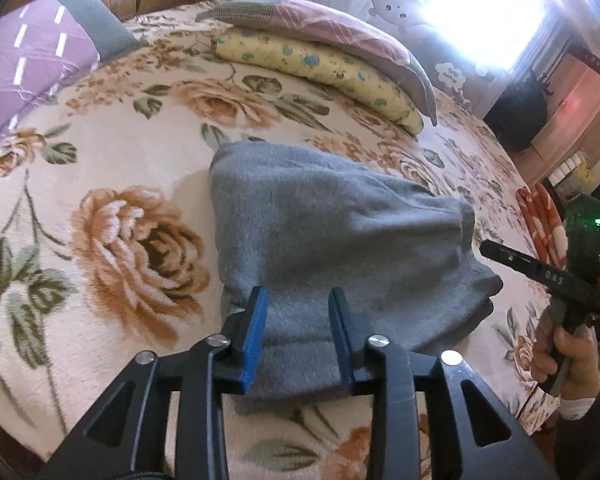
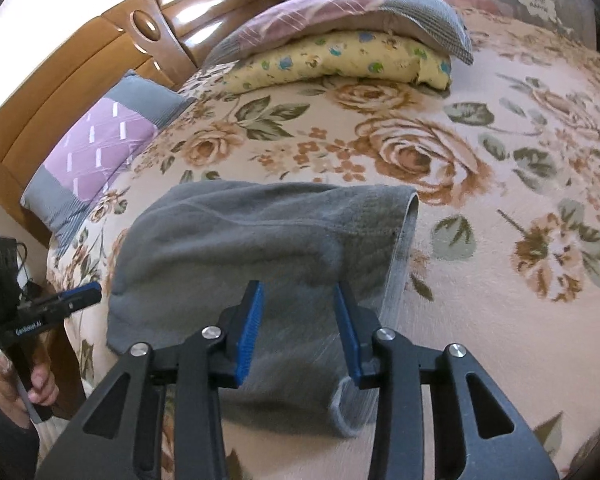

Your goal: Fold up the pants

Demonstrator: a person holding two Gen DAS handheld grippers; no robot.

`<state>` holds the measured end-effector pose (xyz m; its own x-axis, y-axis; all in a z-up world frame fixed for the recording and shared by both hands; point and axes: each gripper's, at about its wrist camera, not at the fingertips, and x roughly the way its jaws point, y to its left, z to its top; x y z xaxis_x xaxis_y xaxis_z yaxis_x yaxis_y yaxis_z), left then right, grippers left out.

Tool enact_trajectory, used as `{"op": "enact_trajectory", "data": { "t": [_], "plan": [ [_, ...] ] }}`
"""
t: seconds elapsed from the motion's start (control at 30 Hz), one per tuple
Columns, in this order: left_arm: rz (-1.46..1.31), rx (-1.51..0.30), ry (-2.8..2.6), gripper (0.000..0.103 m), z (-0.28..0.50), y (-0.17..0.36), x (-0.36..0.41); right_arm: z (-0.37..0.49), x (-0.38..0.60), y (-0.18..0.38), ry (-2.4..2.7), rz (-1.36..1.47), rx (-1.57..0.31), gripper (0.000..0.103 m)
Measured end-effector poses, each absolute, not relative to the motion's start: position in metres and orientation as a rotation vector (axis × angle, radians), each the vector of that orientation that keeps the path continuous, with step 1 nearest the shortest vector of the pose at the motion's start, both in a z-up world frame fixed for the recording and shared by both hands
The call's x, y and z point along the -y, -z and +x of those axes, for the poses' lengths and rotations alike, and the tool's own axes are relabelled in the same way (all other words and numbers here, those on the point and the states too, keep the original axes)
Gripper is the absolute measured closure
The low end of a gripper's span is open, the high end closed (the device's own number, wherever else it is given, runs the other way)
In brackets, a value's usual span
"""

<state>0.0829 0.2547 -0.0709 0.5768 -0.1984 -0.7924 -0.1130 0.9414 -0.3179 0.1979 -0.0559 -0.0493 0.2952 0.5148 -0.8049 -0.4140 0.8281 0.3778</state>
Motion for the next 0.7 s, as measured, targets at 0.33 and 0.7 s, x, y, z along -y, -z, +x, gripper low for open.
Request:
{"op": "enact_trajectory", "data": {
  "t": [0.33, 0.7],
  "plan": [
    [-0.299, -0.96, 0.027, 0.054, 0.067, 0.056, -0.243, 0.17, 0.062, 0.079, -0.588, 0.012, -1.236, 0.065],
    [-0.174, -0.925, -0.091, 0.034, 0.055, 0.036, -0.228, 0.156, 0.053, 0.02, -0.637, -0.054, -1.089, 0.035]
  ]
}}
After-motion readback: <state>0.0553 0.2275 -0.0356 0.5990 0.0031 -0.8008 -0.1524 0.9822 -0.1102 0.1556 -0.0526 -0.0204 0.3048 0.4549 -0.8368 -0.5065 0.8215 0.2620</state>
